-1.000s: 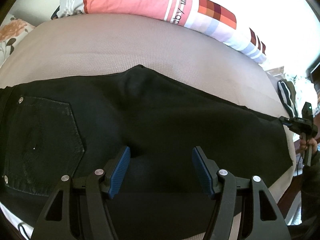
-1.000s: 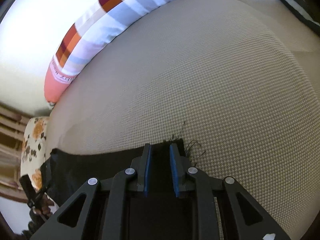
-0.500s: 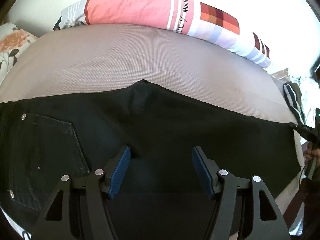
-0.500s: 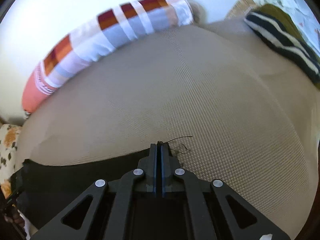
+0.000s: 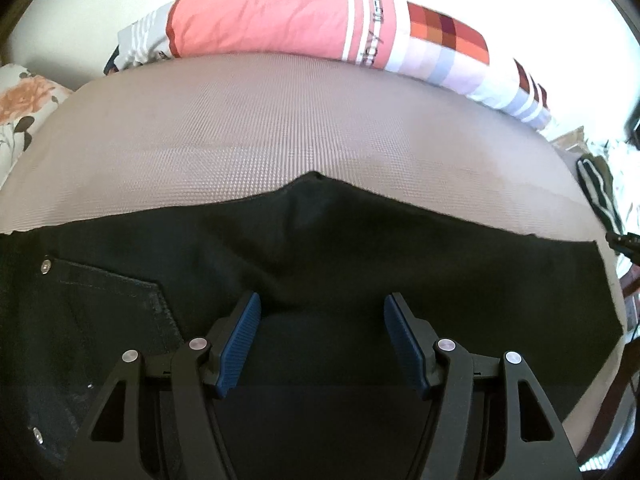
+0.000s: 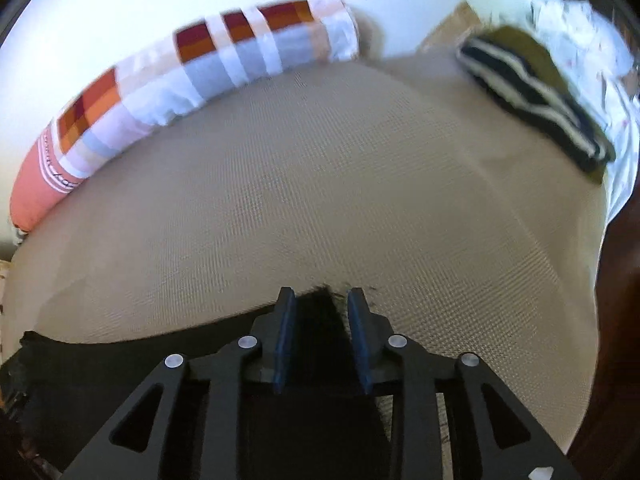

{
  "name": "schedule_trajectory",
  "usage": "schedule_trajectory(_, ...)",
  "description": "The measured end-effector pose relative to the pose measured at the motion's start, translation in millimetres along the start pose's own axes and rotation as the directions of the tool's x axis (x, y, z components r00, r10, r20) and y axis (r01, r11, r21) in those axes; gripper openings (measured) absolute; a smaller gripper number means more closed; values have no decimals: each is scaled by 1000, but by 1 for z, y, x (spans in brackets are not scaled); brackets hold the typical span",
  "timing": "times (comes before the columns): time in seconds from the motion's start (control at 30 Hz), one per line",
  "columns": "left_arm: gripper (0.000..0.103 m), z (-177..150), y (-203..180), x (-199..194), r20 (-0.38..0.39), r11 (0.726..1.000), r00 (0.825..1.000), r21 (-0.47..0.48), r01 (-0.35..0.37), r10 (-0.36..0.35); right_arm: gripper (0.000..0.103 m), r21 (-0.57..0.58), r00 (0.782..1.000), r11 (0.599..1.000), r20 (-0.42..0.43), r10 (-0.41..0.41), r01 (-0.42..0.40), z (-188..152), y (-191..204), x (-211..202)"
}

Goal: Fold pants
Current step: 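Smooth the folded jeans with both grippers, pressing the fabric flat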

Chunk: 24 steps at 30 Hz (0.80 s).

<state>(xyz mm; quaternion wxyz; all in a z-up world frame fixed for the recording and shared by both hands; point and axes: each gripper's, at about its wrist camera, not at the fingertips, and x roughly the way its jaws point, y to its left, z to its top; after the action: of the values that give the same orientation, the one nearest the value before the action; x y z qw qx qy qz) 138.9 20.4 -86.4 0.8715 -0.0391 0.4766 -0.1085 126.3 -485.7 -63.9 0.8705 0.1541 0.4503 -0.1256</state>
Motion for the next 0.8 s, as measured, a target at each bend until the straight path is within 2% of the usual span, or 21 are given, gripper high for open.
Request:
schedule_trajectory(0.07,65,-1,4,-9,28,1000,1000,0,-8,8,27,-43,999,998,2,53,-53,-1,26,-10)
schedule_trajectory(0.13,65,-2,10,-21,66,999,997,8,-33,32,27,-105,990,984,-26,139,-141,-3,62,-14)
schedule_trajectory(0.23,65,-2,24,-35,105,997,992,13,-78,76,27,-197,957,938,-108,268,-285,-9,122,-9)
schedule_trajectory(0.3,65,-3,36,-42,116,994,987,1,-110,109,27,-238,925,897,-164,341,-373,-14,159,-4)
schedule_trajectory(0.43,65,-8,61,-49,137,979,969,-34,-202,204,28,-318,840,784,-308,447,-534,-31,246,13)
schedule_trajectory(0.5,65,-12,76,-51,127,970,962,-55,-236,242,30,-358,808,731,-369,460,-580,-39,282,21)
schedule_trajectory(0.63,65,-22,104,-54,106,959,956,-106,-262,273,33,-428,768,646,-456,451,-633,-54,351,37)
schedule_trajectory(0.7,65,-26,115,-54,91,954,953,-119,-276,287,33,-445,759,622,-470,450,-645,-58,372,41)
schedule_trajectory(0.73,65,-29,123,-52,76,951,954,-133,-277,289,34,-450,746,601,-489,453,-660,-59,385,45)
schedule_trajectory(0.8,65,-34,131,-52,73,955,961,-148,-256,268,36,-461,733,577,-510,449,-674,-65,400,48)
